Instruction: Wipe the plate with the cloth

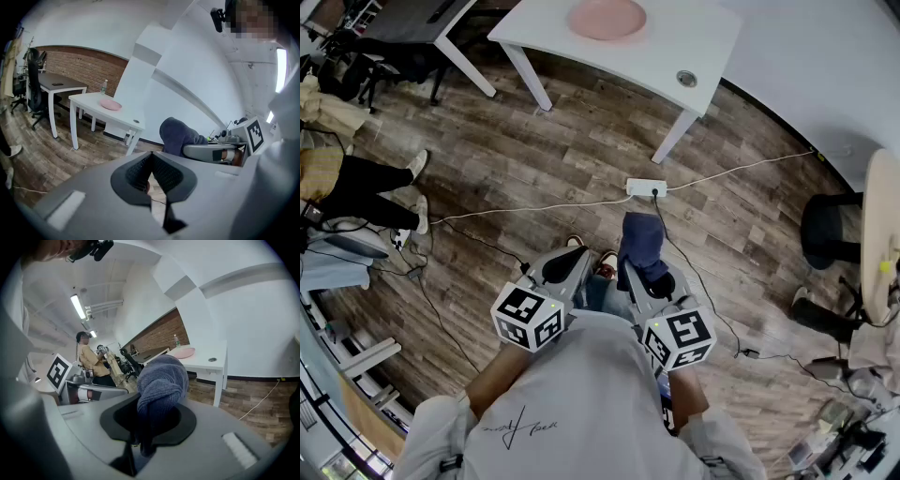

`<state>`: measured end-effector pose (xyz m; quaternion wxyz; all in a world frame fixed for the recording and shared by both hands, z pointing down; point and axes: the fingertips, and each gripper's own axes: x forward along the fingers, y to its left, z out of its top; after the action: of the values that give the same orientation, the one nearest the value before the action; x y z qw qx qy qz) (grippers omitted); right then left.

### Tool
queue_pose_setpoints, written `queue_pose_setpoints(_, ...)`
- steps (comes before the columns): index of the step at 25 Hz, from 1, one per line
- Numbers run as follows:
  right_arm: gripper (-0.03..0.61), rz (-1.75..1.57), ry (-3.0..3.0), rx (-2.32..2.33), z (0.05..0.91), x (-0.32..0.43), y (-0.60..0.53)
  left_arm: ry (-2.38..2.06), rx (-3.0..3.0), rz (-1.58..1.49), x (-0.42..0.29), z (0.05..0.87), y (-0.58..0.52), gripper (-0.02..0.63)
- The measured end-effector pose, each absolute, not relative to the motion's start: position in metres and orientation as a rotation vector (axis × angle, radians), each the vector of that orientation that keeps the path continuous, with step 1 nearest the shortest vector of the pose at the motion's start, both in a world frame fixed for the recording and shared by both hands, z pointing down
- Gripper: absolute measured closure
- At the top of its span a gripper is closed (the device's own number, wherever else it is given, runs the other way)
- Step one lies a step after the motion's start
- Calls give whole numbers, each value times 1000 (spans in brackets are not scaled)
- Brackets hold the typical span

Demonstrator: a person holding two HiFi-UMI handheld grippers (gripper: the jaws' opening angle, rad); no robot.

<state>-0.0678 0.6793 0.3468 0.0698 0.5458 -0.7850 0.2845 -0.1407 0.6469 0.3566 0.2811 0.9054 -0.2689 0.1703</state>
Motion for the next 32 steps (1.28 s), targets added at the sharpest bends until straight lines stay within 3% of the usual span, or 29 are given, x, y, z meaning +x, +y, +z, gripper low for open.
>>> queue_pose_setpoints(32, 494, 928, -2383, 1609, 348, -57, 615, -744, 2448, 346, -112, 341, 574, 600)
